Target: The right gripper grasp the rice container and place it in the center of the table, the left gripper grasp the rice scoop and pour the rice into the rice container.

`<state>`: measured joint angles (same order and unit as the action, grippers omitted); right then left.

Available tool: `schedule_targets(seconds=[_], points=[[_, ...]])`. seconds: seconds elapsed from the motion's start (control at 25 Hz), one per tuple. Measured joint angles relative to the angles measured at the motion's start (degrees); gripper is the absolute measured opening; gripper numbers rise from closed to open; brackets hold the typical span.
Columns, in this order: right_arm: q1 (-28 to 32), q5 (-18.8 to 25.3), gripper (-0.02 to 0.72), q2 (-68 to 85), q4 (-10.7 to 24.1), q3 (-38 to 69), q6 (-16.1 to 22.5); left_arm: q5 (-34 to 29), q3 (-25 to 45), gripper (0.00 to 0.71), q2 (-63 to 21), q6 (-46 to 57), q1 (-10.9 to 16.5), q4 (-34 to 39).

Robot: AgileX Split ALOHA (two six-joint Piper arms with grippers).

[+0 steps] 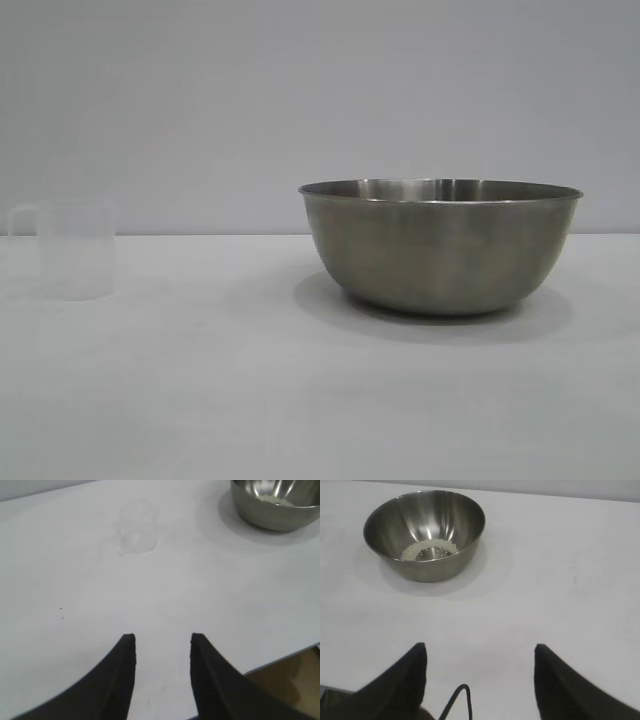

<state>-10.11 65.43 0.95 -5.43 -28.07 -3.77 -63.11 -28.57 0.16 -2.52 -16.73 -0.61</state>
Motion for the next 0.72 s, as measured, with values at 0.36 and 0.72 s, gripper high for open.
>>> schedule_targets(seconds=[0.36,0.72], points=[[0.00,0.00,0.428,0.00,0.00,0.00,0.00,-0.96,0.86,0.220,0.00,0.81,0.00,0.20],[0.00,0.00,0.428,0.00,0.00,0.00,0.00,-0.96,0.86,0.220,0.00,0.81,0.58,0.20]])
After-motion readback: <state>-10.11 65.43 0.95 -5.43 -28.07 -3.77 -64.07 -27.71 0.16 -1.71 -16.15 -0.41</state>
